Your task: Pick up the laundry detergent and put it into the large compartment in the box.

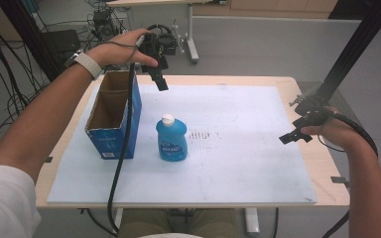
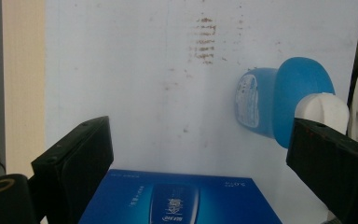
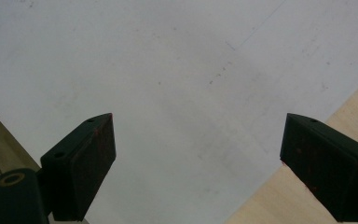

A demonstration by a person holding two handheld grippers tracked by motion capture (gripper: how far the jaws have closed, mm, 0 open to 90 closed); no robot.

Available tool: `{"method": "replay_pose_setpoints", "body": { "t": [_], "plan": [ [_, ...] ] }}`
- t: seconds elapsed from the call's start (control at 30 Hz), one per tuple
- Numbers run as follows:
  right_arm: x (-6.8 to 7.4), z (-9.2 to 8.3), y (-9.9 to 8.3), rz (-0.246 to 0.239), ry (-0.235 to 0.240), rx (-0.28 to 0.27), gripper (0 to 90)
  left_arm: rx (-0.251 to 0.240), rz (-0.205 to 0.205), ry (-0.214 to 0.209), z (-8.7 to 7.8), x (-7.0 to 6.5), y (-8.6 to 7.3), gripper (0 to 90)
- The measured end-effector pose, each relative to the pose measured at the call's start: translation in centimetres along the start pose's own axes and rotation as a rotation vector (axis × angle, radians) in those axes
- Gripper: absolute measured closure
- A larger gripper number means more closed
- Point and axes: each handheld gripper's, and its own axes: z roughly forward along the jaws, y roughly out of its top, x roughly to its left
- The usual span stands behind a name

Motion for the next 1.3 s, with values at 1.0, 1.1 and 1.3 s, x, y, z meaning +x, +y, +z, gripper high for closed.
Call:
{"method": "replay_pose_setpoints", "body": {
  "t": [1.0,1.1,1.3],
  "plan": [
    [0.2,0.0,-0.8,-0.001,0.003,-0.015,10.4,-0.018,0.07,-0.021,-0.9,-2.4,-0.2,7.3],
    [0.2,-0.1,-1.0,0.001,0.001,-0.017,10.3,-0.012,0.075,-0.022,-1.0,-2.6,-0.1,7.1],
    [0.2,0.0,-1.1,-0.001,0.002,-0.021,10.4,-0.004,0.082,-0.023,-1.0,-3.2,0.1,7.1]
  ]
}}
